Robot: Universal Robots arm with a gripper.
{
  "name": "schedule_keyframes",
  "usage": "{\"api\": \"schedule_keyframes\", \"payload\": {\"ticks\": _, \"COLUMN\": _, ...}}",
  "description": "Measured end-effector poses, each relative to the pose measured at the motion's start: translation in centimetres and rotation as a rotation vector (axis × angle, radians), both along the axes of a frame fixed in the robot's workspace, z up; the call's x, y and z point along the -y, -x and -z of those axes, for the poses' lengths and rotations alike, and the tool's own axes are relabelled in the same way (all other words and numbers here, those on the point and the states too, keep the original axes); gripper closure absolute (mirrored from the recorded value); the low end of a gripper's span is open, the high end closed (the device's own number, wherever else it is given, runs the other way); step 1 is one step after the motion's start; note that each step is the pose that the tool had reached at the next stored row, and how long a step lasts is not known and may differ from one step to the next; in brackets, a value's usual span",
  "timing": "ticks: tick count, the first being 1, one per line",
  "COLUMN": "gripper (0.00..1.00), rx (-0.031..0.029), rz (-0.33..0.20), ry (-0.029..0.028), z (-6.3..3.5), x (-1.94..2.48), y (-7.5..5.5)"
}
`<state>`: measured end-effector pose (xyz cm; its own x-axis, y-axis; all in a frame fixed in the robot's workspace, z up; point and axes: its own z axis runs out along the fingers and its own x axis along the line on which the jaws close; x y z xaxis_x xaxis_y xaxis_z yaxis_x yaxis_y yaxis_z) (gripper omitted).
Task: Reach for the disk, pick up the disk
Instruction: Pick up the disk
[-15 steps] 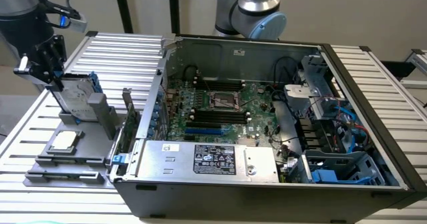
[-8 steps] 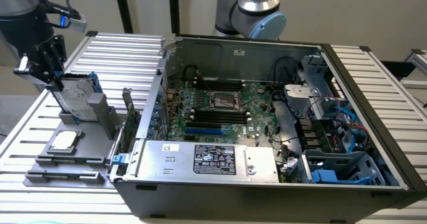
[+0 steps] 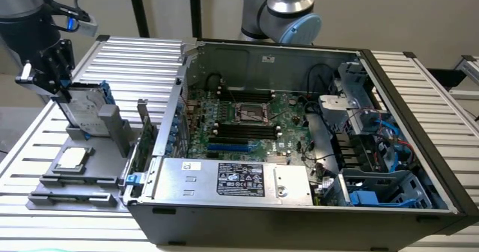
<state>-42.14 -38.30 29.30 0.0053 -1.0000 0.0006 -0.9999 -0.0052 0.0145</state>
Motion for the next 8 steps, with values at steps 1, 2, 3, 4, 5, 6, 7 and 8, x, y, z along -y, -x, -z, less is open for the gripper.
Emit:
{"api": "schedule_keyframes", "payload": {"ticks": 1, "gripper": 0.67, "rx": 0.0, "rz": 0.0, "ry": 0.0, "z": 0.0, "x": 0.0, "y": 0.0}}
{"api": "schedule_keyframes", "payload": {"ticks": 2, "gripper": 0.67, "rx": 0.0, "rz": 0.0, "ry": 0.0, "z": 0.0, "x": 0.0, "y": 0.0}}
{"api": "schedule_keyframes", "payload": {"ticks": 3, "gripper": 0.67, "rx": 0.0002, "rz": 0.0, "ry": -0.0001, "z": -0.02, "x": 0.0, "y": 0.0}}
{"api": "schedule_keyframes", "payload": {"ticks": 4, "gripper": 0.67, "rx": 0.0001, "rz": 0.0, "ry": -0.0001, "z": -0.06, "x": 0.0, "y": 0.0}}
{"api": "schedule_keyframes", "payload": {"ticks": 5, "gripper": 0.67, "rx": 0.0001, "rz": 0.0, "ry": -0.0001, "z": -0.1, "x": 0.0, "y": 0.0}}
{"api": "schedule_keyframes", "payload": {"ticks": 6, "gripper": 0.67, "rx": 0.0002, "rz": 0.0, "ry": -0.0001, "z": -0.14, "x": 0.0, "y": -0.01}}
{"api": "schedule_keyframes", "payload": {"ticks": 7, "gripper": 0.67, "rx": 0.0, "rz": 0.0, "ry": -0.0001, "z": -0.19, "x": 0.0, "y": -0.02}}
{"api": "schedule_keyframes", "payload": {"ticks": 8, "gripper": 0.67, "rx": 0.0, "rz": 0.0, "ry": 0.0, "z": -0.24, "x": 0.0, "y": -0.02}}
